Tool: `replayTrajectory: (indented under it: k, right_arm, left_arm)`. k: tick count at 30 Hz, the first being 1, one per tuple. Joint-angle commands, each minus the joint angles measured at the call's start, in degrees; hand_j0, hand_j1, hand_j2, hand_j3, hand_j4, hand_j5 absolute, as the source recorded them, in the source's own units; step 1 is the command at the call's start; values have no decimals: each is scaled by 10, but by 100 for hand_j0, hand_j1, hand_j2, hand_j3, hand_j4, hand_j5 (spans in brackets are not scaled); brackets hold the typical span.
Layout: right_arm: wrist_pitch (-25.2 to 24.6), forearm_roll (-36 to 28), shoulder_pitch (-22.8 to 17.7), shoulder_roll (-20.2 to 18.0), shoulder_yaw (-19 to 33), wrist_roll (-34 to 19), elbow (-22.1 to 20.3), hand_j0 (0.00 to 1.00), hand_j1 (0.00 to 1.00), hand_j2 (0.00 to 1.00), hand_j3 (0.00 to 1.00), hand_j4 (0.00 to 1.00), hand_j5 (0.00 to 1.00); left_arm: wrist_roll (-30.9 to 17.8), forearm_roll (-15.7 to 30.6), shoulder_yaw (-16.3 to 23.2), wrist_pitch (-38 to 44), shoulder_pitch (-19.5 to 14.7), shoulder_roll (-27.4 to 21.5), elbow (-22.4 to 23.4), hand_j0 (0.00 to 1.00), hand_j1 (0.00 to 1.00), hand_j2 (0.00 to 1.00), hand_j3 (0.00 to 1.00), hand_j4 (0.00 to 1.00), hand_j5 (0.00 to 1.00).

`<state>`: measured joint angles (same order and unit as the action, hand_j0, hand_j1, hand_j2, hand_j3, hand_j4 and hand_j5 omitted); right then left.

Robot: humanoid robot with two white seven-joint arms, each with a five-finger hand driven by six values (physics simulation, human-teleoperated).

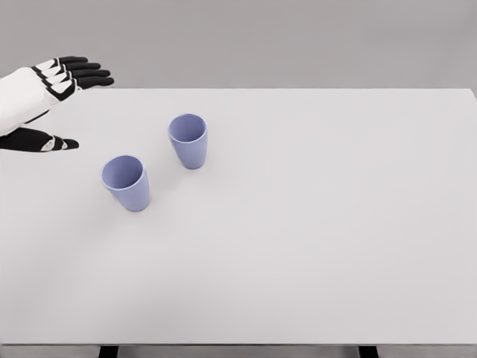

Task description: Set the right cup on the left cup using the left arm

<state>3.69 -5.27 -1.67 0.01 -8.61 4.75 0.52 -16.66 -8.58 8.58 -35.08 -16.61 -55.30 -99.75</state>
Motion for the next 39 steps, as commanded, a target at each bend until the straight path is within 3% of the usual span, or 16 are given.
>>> replayTrajectory:
  k: [1,4,8,11,17,19,25,27,30,36,39]
  right_arm:
    - [0,0,0,0,0,0,0,100,100,100,100,100,100]
    - [0,0,1,0,0,0,0,100,100,100,100,100,100]
    - [0,0,1,0,0,0,0,100,100,100,100,100,100]
    - [0,0,1,0,0,0,0,100,100,100,100,100,100]
    - [0,0,1,0,0,0,0,100,100,100,100,100,100]
    - [0,0,0,0,0,0,0,100,100,100,100,100,100]
    - [0,0,1,0,0,0,0,100,100,100,100,100,100]
    - [0,0,0,0,0,0,0,100,100,100,100,100,100]
    - [0,0,0,0,0,0,0,100,100,100,100,100,100]
    - [0,0,0,0,0,0,0,100,100,100,100,100,100]
    - [0,0,1,0,0,0,0,100,100,100,100,100,100]
  left_arm:
    - [0,7,12,1,0,-1,3,100,100,100,100,100,100]
    - [-64,22,76,1,-50,-2,-1,100,100,100,100,100,100]
    - [-179,85,162,1,-127,-1,-6,100,100,100,100,100,100]
    - [-183,131,201,20,-167,5,-6,100,100,100,100,100,100]
    - [-183,232,280,181,-255,8,-4,100,100,100,100,100,100]
    - [-183,233,304,202,-279,27,14,100,100,100,100,100,100]
    - [-183,232,338,204,-306,63,62,100,100,100,100,100,100]
    - [-183,233,363,204,-334,71,83,100,100,100,100,100,100]
    - [-183,233,369,204,-356,93,121,100,100,100,100,100,100]
    - [-183,238,370,252,-366,128,163,100,100,100,100,100,100]
    - [-183,269,379,288,-367,144,184,100,100,100,100,100,100]
